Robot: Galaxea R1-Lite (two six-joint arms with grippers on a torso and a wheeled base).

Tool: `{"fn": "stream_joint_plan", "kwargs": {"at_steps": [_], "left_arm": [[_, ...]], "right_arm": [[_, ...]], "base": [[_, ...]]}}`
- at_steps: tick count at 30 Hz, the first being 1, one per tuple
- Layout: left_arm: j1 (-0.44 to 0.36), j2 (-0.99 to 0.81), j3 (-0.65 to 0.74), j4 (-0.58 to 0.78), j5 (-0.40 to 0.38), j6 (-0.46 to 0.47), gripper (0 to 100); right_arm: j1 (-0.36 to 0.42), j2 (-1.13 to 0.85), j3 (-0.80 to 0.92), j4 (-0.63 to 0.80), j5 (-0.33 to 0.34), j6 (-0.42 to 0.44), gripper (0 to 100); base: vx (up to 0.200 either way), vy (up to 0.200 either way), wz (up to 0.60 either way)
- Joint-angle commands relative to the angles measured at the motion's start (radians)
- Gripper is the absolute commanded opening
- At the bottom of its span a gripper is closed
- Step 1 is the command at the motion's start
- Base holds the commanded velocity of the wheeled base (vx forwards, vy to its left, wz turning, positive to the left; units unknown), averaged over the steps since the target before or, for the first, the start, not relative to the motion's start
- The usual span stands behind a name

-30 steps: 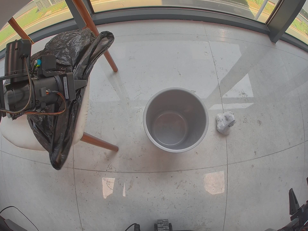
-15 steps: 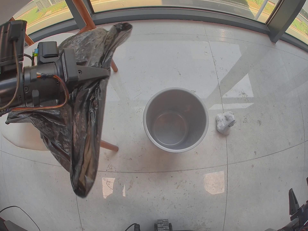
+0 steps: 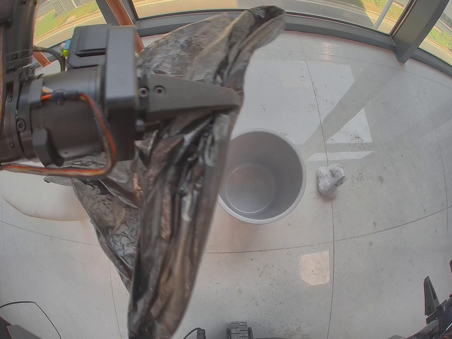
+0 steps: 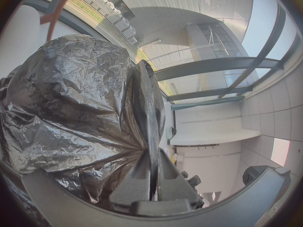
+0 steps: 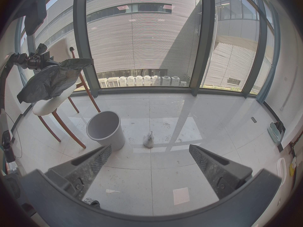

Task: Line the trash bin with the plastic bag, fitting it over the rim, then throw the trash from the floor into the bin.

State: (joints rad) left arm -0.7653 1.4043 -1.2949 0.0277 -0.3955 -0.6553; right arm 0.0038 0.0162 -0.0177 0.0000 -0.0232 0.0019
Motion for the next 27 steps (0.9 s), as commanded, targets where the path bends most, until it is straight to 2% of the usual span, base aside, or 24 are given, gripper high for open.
{"fn": "stream_joint_plan", "kwargs": {"at_steps": [1, 3, 7, 9, 17, 22, 27], "left_arm": [[-0.111, 0.111, -0.069, -0.003, -0.009, -0.001, 0], [-0.126, 0.148, -0.098, -0.003, -0.022, -0.001, 0], [-0.126, 0.236, -0.162, -0.022, -0.105, -0.001, 0], [-0.124, 0.275, -0.178, -0.064, -0.160, -0.001, 0], [-0.118, 0.374, -0.173, -0.207, -0.276, -0.007, 0], [-0.028, 0.378, -0.173, -0.218, -0.401, -0.001, 0], [0.038, 0.395, -0.178, -0.239, -0.459, 0.013, 0]], "right_arm": [[0.001, -0.010, 0.018, 0.000, 0.000, 0.000, 100], [0.001, -0.010, 0.018, 0.000, 0.000, 0.000, 100], [0.001, -0.010, 0.018, 0.000, 0.000, 0.001, 100], [0.001, -0.010, 0.018, 0.000, 0.000, 0.003, 100], [-0.001, -0.010, 0.018, -0.002, 0.000, 0.006, 100], [0.001, -0.010, 0.018, -0.002, 0.000, 0.006, 100], [0.001, -0.010, 0.018, -0.002, 0.000, 0.006, 100]], "base": [[0.000, 0.000, 0.00], [0.000, 0.000, 0.00], [0.000, 0.000, 0.00], [0.000, 0.000, 0.00], [0.000, 0.000, 0.00], [0.000, 0.000, 0.00], [0.000, 0.000, 0.00]]}}
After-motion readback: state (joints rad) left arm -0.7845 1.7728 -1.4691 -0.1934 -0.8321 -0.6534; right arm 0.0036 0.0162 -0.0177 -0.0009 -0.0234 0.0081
